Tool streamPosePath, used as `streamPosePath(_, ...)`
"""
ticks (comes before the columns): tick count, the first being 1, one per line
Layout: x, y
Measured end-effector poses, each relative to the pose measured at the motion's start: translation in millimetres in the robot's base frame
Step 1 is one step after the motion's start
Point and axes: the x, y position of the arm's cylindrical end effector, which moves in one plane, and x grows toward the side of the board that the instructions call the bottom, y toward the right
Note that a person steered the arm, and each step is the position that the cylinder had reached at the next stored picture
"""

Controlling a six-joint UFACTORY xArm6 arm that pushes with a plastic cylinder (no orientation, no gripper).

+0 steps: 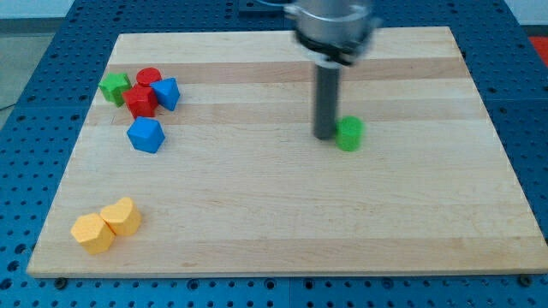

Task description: Slide green circle towards bottom right

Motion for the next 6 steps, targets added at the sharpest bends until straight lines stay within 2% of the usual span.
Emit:
streamPosePath(1, 23.8, 44.9)
streamPosePath(3, -30.1, 31.4)
streamPosePath(4, -21.9, 74.1)
streamPosePath(5, 41.3, 110.4)
streamPosePath(6, 76.4, 130.1)
